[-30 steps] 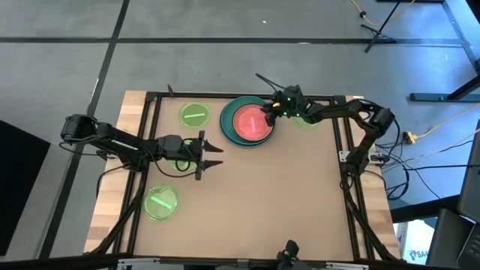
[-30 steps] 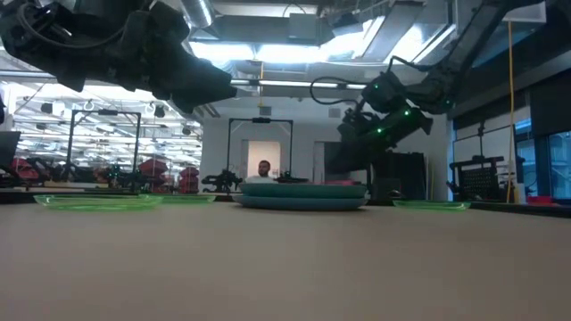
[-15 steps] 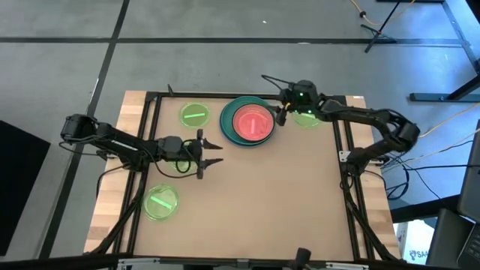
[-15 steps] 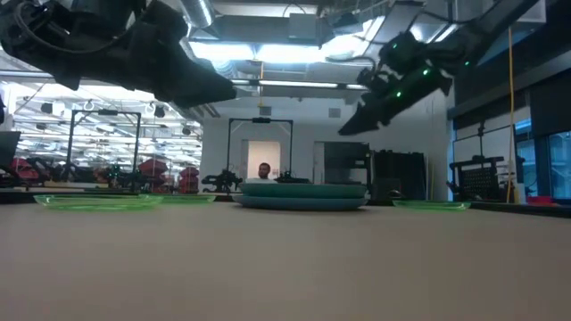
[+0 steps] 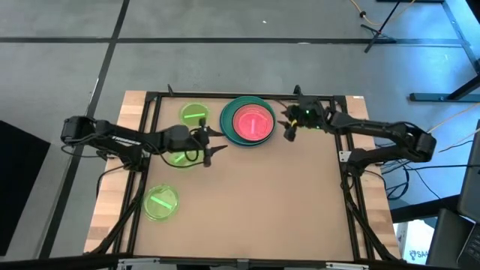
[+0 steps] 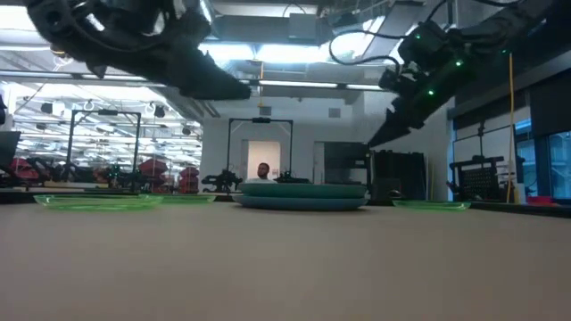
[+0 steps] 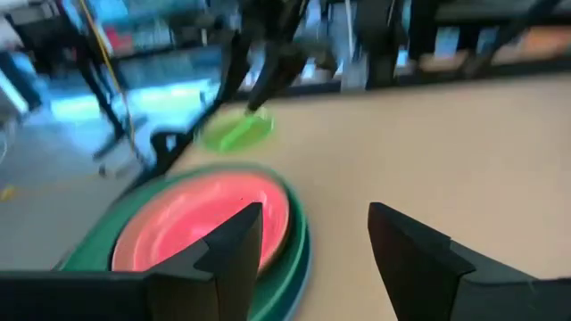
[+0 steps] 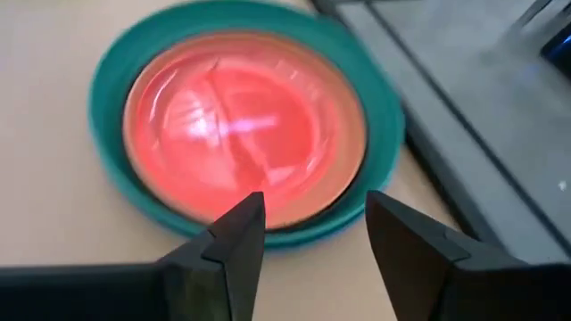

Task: Stack plastic plates
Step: Stack the green transparent plate on top of the pink transparent plate

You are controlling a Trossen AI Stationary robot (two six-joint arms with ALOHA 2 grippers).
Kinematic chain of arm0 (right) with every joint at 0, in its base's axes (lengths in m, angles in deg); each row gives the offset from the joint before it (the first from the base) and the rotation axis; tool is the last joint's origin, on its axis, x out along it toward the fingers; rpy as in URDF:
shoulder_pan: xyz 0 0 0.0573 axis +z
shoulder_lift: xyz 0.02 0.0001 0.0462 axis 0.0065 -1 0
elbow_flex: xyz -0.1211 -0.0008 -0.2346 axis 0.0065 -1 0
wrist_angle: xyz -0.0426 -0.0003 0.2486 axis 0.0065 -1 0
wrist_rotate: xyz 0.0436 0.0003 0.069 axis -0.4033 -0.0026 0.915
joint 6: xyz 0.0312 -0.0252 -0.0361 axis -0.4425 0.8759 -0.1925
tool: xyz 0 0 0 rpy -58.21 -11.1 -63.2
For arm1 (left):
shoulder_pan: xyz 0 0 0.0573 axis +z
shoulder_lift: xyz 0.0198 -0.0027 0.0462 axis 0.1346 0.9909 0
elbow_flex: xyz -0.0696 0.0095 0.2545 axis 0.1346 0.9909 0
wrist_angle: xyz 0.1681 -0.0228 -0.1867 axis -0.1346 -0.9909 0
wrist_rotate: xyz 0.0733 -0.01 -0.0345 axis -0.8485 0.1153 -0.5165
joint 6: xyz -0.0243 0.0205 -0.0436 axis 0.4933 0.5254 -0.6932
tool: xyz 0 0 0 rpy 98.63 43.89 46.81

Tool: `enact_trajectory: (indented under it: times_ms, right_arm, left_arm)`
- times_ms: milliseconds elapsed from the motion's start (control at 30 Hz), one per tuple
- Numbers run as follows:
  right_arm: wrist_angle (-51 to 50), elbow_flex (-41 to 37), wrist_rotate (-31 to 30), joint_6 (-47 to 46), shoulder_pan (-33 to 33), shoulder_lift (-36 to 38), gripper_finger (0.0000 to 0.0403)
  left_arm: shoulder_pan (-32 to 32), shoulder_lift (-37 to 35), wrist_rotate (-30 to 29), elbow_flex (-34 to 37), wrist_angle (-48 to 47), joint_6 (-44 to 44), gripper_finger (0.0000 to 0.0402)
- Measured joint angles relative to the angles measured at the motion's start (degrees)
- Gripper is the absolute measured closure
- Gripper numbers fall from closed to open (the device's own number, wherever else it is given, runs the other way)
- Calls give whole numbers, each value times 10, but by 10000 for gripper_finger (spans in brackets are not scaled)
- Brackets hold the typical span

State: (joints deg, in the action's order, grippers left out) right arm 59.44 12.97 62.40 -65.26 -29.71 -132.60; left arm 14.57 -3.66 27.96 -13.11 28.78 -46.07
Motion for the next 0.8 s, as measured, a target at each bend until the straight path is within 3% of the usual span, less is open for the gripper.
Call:
enact_trajectory:
  times_ms: [200, 400, 600, 800]
  right_arm:
    - [-70, -14, -52, -18, 30, 4, 215]
    - [-77, -35, -52, -19, 31, 4, 215]
    - [-63, -66, -43, -19, 31, 4, 215]
    - [-32, -92, -51, -5, 31, 3, 215]
  left_arm:
    - [11, -5, 0, -42, -136, 3, 202]
    - [12, -58, 0, -12, -139, 2, 202]
    - [11, -164, 5, 47, -115, -8, 202]
    - [11, -207, 53, 73, -114, -52, 202]
